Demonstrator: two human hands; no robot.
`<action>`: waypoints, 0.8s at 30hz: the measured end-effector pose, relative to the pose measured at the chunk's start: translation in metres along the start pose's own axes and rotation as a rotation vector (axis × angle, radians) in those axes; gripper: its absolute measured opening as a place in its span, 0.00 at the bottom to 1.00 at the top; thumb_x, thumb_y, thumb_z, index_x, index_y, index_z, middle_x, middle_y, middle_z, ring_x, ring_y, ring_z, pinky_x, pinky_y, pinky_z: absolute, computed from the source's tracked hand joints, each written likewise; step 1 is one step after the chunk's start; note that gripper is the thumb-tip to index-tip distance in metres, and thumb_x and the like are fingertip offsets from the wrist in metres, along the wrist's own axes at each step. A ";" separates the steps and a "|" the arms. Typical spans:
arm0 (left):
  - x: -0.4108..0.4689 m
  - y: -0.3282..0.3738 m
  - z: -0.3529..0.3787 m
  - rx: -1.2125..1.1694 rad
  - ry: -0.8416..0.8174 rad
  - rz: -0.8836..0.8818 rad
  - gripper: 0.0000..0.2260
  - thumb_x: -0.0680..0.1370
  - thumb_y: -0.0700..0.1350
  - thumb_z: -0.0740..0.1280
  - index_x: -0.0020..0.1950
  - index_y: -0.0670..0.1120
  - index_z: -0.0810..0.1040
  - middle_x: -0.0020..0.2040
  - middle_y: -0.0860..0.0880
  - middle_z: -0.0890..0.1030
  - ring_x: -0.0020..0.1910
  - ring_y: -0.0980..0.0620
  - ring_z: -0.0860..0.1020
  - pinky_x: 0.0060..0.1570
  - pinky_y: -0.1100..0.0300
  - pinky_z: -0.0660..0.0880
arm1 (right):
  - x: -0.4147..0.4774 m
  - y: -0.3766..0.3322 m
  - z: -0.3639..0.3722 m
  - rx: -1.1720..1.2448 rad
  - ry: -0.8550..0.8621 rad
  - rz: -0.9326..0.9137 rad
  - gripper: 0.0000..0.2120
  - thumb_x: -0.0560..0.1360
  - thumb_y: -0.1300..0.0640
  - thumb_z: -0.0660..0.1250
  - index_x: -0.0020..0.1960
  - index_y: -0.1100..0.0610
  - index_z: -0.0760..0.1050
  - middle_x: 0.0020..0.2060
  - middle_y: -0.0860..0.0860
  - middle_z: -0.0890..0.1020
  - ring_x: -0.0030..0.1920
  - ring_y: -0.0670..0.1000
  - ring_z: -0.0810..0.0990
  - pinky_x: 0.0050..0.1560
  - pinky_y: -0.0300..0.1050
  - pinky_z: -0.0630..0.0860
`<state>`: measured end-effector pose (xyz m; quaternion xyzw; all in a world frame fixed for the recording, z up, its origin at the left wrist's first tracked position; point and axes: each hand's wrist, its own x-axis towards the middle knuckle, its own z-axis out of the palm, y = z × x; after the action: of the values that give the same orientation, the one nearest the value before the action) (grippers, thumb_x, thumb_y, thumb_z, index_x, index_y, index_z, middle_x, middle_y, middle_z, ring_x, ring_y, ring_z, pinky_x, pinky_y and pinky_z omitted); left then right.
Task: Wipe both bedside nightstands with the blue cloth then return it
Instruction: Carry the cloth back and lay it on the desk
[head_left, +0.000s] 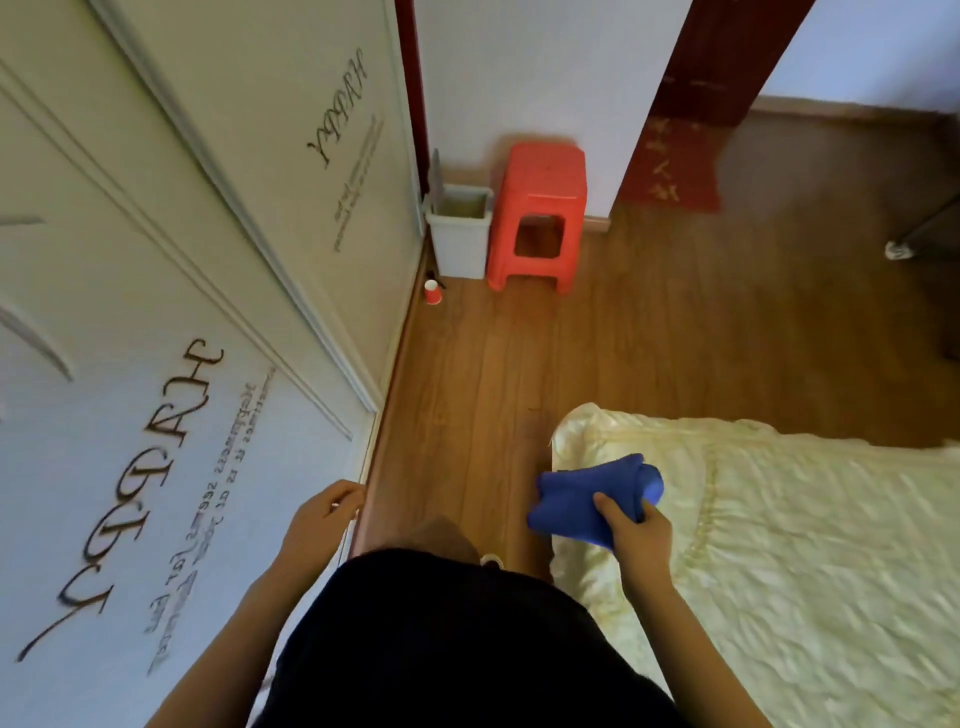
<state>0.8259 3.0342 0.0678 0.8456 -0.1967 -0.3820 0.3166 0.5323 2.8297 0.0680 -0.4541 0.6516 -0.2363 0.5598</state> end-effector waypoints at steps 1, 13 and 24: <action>0.013 0.014 -0.001 -0.011 0.007 -0.006 0.09 0.81 0.43 0.60 0.52 0.47 0.80 0.48 0.49 0.83 0.50 0.49 0.81 0.55 0.53 0.75 | 0.015 -0.014 0.005 0.012 -0.008 -0.010 0.10 0.73 0.60 0.72 0.39 0.59 0.72 0.34 0.54 0.77 0.36 0.55 0.78 0.39 0.50 0.74; 0.262 0.191 0.025 0.115 -0.113 0.075 0.12 0.74 0.54 0.61 0.49 0.51 0.80 0.49 0.47 0.84 0.51 0.46 0.81 0.54 0.48 0.75 | 0.217 -0.128 0.031 0.082 0.157 0.059 0.13 0.73 0.60 0.73 0.35 0.57 0.70 0.32 0.56 0.75 0.34 0.56 0.76 0.36 0.49 0.73; 0.453 0.431 0.095 0.200 -0.388 0.378 0.08 0.81 0.47 0.61 0.53 0.53 0.80 0.52 0.56 0.81 0.54 0.58 0.77 0.53 0.63 0.72 | 0.358 -0.228 -0.006 0.211 0.414 0.151 0.07 0.74 0.61 0.71 0.48 0.62 0.75 0.40 0.58 0.78 0.39 0.58 0.78 0.36 0.47 0.73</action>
<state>0.9997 2.4259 0.0789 0.7319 -0.4446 -0.4497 0.2538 0.6154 2.4130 0.0716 -0.2849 0.7565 -0.3485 0.4745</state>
